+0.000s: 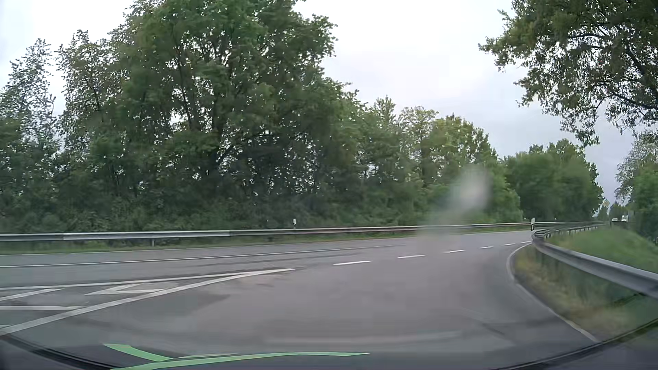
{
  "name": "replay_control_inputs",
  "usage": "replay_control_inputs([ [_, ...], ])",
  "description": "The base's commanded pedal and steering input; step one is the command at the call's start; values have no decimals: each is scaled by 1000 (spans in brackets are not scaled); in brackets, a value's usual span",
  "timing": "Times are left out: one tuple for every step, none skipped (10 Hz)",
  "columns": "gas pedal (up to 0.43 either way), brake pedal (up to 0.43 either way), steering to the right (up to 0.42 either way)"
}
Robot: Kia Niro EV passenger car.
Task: Follow the waypoints while adhering to traffic rules and regulations
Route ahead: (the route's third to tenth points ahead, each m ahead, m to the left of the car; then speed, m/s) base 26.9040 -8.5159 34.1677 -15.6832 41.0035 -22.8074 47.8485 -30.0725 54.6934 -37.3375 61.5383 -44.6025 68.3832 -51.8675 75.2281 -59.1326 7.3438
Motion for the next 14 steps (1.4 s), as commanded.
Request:
replay_control_inputs([
  [0,287,104],
  [0,287,105],
  [0,287,106],
  [0,287,106],
  [0,287,106],
  [0,287,106],
  [0,238,105],
  [0,0,105],
  [0,0,105],
  [0,0,105],
  [130,0,105],
  [240,0,106],
  [248,0,109],
  [339,0,114],
])
